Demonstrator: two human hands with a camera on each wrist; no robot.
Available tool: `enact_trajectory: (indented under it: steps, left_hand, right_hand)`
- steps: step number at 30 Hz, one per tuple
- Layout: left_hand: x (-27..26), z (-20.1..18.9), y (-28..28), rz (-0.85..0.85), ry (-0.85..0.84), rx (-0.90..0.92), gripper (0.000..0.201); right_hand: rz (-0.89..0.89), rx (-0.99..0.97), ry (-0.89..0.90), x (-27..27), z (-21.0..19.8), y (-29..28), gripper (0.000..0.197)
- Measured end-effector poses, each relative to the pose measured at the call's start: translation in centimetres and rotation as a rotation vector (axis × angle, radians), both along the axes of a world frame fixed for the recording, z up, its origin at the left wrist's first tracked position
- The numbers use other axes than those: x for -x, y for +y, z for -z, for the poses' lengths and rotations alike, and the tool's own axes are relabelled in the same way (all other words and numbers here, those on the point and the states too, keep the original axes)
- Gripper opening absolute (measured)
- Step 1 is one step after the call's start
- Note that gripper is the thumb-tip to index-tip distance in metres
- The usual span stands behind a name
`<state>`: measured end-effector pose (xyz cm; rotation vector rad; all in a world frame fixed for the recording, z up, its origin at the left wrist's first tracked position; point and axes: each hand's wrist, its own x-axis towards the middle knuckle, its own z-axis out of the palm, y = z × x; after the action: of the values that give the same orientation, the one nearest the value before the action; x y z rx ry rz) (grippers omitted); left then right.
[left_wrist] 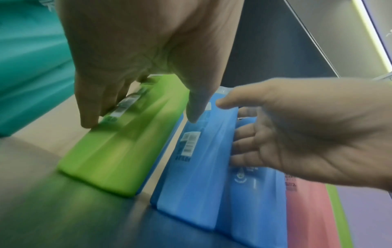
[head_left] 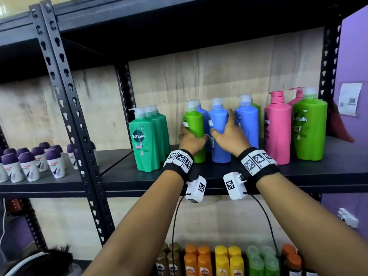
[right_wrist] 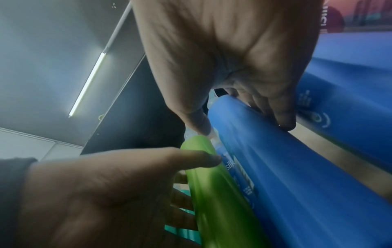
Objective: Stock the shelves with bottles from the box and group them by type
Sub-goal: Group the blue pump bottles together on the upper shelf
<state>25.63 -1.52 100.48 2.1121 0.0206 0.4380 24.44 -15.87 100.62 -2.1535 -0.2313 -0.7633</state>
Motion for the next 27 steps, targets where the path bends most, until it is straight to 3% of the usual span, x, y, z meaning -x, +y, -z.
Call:
enact_trajectory:
  steps: [7,10,13,16,22,27]
  left_hand:
    - [0.0,-1.6,0.0,-0.001,0.052,0.041,0.103]
    - [-0.4,-2.0,0.1,-0.003,0.079,0.046,0.104]
    - [-0.8,-2.4,0.2,-0.001,0.102,0.041,0.103]
    - [-1.0,-2.6,0.4,-0.001,0.119,0.027,0.103]
    - [-1.2,-2.6,0.7,0.017,0.117,0.049,0.1]
    - [-1.9,-2.7,0.8,0.004,0.13,0.062,0.097]
  right_hand:
    - [0.01,0.031,0.027,0.0,-0.1,0.1,0.091]
    - [0.049,0.037,0.0,0.7,-0.6,-0.2,0.082]
    - [0.179,-0.024,-0.221,1.7,-1.6,-1.1,0.056]
    - [0.365,0.075,-0.378,2.2,-2.4,-2.1,0.044]
    - [0.453,0.109,-0.258,1.4,-2.4,-3.1,0.055]
    - [0.249,-0.091,-0.176,0.0,-1.6,-4.0,0.079]
